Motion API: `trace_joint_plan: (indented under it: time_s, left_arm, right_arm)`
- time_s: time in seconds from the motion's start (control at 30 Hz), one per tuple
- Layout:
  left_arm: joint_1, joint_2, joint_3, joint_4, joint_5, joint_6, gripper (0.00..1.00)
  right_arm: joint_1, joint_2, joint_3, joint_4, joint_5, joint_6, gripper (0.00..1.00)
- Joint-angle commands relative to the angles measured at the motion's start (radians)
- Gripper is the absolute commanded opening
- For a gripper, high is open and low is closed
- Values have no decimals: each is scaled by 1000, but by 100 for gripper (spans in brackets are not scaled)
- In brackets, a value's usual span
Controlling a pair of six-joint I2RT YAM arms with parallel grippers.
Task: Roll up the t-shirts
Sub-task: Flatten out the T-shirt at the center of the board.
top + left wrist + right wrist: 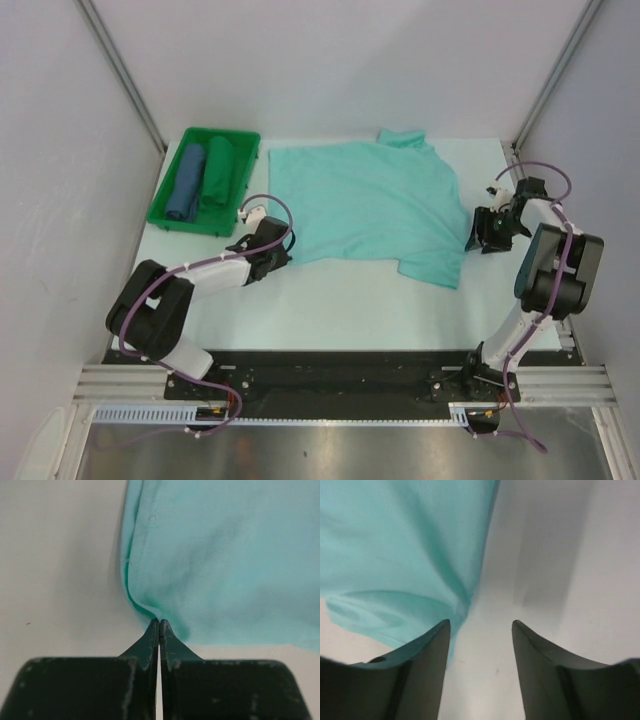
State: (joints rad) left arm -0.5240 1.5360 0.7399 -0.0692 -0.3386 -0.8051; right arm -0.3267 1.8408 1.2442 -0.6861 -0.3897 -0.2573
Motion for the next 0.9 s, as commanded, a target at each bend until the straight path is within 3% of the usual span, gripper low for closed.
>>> trace_joint_plan:
  time_s: [0.0, 0.13, 0.27, 0.43, 0.77, 0.87]
  left_arm:
    - [-2, -22, 33, -30, -40, -34, 0]
    - [-1, -43, 21, -41, -46, -43, 0]
    - [-2, -48, 23, -49, -53, -42, 1]
    - [-1, -40, 27, -49, -48, -39, 0]
    - [-1, -36, 32, -41, -43, -34, 0]
    - [-2, -34, 33, -43, -45, -34, 0]
  right_arm:
    - [-6, -219, -79, 46, 77, -86, 61]
    - [89, -403, -239, 60, 83, -164, 62]
    - [182, -463, -373, 105, 103, -230, 61]
    - [276, -454, -443, 154, 156, -253, 60]
    - [299, -381, -525, 301, 210, -298, 60]
    - [302, -361, -525, 301, 203, -307, 48]
